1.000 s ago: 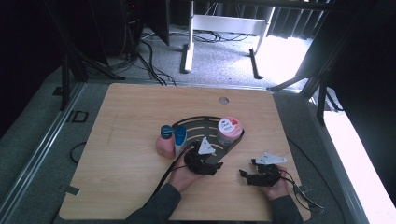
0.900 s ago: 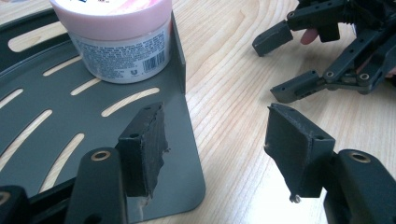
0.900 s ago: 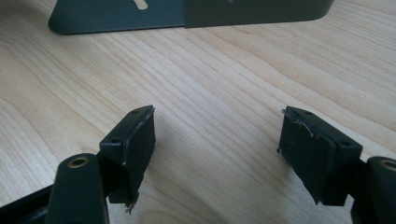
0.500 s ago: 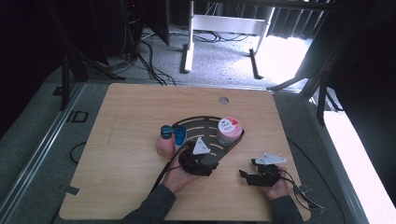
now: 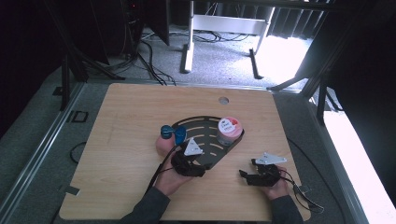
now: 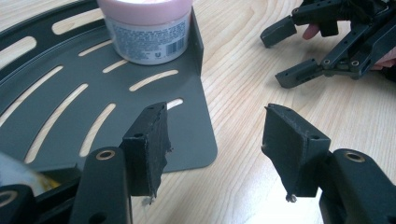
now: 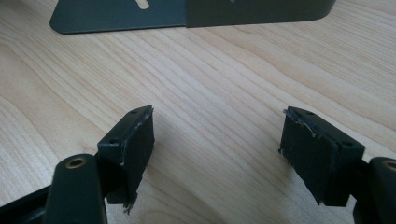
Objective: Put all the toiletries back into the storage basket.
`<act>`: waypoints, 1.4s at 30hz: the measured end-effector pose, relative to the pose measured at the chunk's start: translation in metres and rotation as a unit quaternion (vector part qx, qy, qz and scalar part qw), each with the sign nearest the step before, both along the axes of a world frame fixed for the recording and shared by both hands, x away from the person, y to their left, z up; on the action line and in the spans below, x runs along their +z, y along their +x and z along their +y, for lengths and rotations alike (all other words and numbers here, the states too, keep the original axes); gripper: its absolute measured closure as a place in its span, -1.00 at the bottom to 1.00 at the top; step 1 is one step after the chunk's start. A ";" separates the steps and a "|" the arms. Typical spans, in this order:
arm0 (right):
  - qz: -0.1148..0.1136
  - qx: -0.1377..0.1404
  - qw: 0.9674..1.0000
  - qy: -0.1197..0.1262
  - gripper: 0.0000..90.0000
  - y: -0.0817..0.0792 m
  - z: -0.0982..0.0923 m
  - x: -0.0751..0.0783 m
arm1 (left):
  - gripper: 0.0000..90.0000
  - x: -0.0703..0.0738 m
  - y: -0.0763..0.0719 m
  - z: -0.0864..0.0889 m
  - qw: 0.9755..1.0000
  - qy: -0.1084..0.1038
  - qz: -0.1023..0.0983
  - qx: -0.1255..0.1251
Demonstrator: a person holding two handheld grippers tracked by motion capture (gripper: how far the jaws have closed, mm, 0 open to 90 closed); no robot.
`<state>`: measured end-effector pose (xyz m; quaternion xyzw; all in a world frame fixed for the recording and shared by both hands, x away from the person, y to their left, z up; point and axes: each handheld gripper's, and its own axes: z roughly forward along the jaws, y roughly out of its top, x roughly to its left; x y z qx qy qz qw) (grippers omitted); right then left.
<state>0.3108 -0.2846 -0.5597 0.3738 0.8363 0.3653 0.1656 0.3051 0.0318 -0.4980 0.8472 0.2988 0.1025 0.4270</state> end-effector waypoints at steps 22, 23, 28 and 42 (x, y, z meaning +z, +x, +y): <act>0.000 0.000 1.000 0.000 -0.43 0.000 0.000 0.000 | -0.02 0.013 -0.012 0.028 1.000 0.007 -0.010 0.010; 0.000 0.000 1.000 0.000 -0.43 0.000 0.000 0.000 | -0.02 0.013 -0.013 0.029 1.000 0.009 -0.010 0.012; 0.000 0.000 1.000 0.000 -0.43 0.000 0.000 0.000 | -0.01 0.015 -0.015 0.034 1.000 0.010 -0.008 0.015; 0.000 0.000 1.000 0.000 -0.43 0.000 0.000 0.000 | 0.05 0.018 -0.020 0.050 1.000 0.013 -0.004 0.027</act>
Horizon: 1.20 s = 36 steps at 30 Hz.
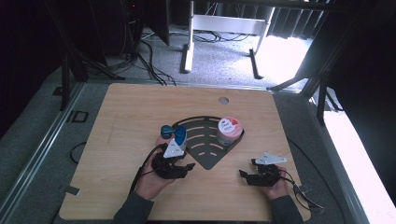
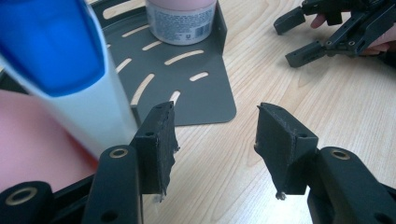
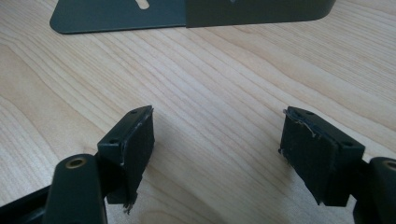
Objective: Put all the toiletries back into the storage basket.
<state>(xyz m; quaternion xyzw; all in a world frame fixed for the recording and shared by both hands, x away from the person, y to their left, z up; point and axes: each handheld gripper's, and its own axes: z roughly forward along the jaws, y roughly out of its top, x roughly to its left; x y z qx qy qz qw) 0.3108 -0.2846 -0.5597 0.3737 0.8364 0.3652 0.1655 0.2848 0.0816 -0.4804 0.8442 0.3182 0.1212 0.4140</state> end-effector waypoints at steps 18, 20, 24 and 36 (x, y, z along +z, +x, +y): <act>0.000 0.000 1.000 0.000 -0.43 0.000 0.000 0.000 | 0.08 0.003 -0.003 0.020 0.999 0.012 0.009 0.041; 0.000 0.000 1.000 0.000 -0.43 0.000 0.000 0.000 | 0.08 0.005 -0.002 0.021 0.999 0.014 0.007 0.045; 0.000 0.000 1.000 0.000 -0.43 0.000 0.000 0.000 | 0.08 0.008 -0.001 0.025 0.998 0.012 0.004 0.054; 0.000 -0.001 1.000 0.001 -0.44 0.000 0.000 0.000 | 0.07 0.018 0.003 0.024 0.997 0.011 -0.015 0.076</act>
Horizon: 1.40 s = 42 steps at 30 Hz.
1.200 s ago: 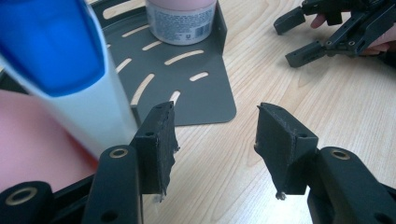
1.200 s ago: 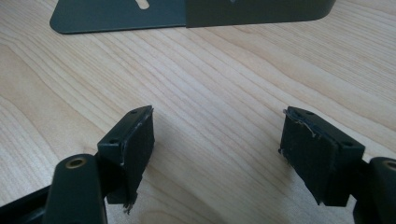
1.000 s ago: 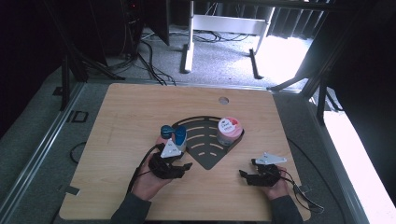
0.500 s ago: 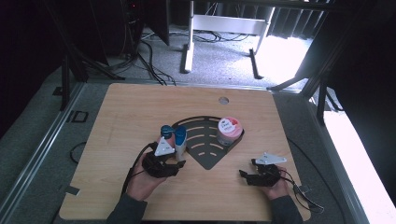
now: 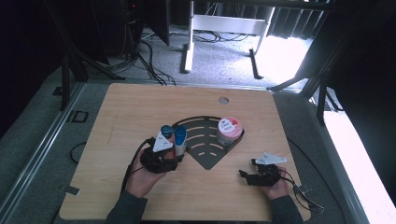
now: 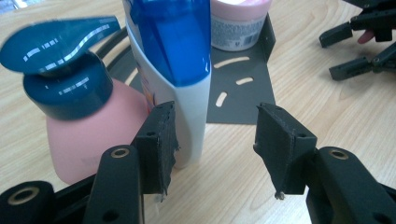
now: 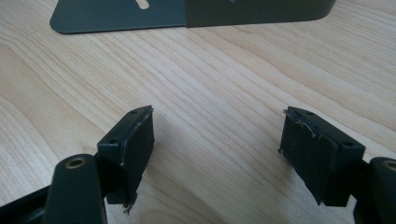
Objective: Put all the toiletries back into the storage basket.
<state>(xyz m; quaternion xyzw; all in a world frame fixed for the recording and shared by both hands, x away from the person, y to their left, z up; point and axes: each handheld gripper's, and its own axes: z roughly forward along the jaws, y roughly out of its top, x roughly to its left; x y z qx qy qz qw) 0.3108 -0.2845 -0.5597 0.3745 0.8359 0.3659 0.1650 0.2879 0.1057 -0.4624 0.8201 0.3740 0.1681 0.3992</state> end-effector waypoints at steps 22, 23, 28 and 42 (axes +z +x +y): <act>0.000 0.002 1.000 -0.001 -0.44 0.000 0.000 0.000 | -0.12 0.008 0.027 -0.015 0.999 0.018 0.000 0.042; 0.000 0.002 1.000 -0.001 -0.44 0.000 0.000 0.000 | -0.12 0.008 0.028 -0.016 0.999 0.018 0.000 0.044; 0.000 0.002 1.000 -0.001 -0.44 0.000 0.000 0.000 | -0.12 0.008 0.033 -0.020 0.999 0.018 0.006 0.051; 0.000 0.002 1.000 -0.001 -0.44 0.000 0.000 0.000 | 0.18 0.012 0.041 -0.021 0.998 0.039 0.018 0.041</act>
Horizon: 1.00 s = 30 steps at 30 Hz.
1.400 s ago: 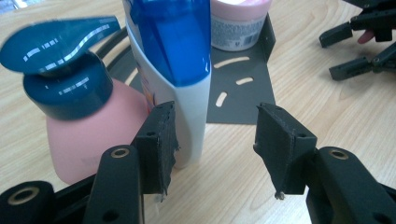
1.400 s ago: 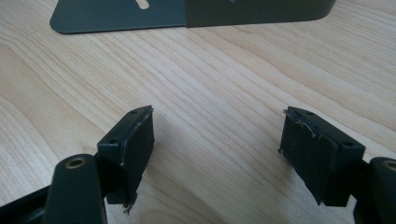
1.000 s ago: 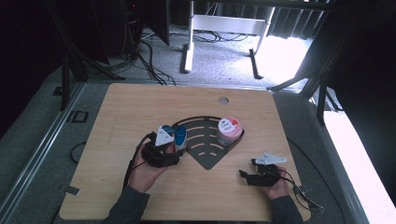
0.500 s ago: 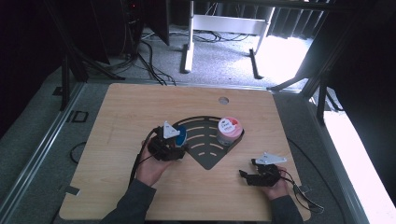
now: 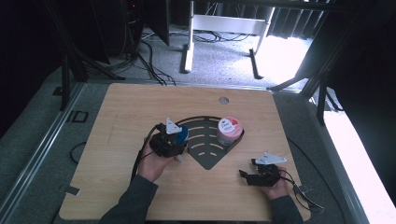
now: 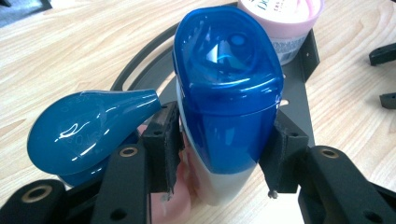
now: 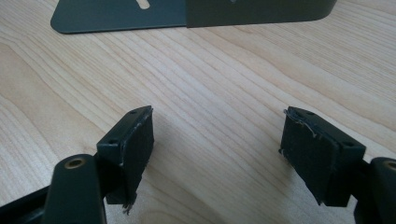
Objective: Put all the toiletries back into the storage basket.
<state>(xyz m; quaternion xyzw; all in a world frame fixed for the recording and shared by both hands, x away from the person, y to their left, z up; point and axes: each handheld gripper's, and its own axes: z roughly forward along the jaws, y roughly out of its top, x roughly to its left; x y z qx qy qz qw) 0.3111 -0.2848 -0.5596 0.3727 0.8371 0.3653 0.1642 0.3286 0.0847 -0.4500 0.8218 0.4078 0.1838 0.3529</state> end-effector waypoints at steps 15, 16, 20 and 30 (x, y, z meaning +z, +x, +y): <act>0.000 0.000 1.000 0.000 -0.44 0.000 0.000 0.000 | 0.24 0.007 0.000 0.001 0.997 0.010 0.037 -0.059; 0.000 0.000 1.000 0.000 -0.44 0.000 0.000 0.000 | 0.24 0.007 -0.001 0.000 0.997 0.011 0.038 -0.063; 0.000 0.000 1.000 0.000 -0.44 0.000 0.000 0.000 | 0.23 0.009 0.001 -0.002 0.996 0.026 0.039 -0.080; -0.001 -0.001 1.000 0.000 -0.44 0.000 0.000 0.000 | 0.14 0.008 0.008 -0.010 0.993 0.059 0.049 -0.092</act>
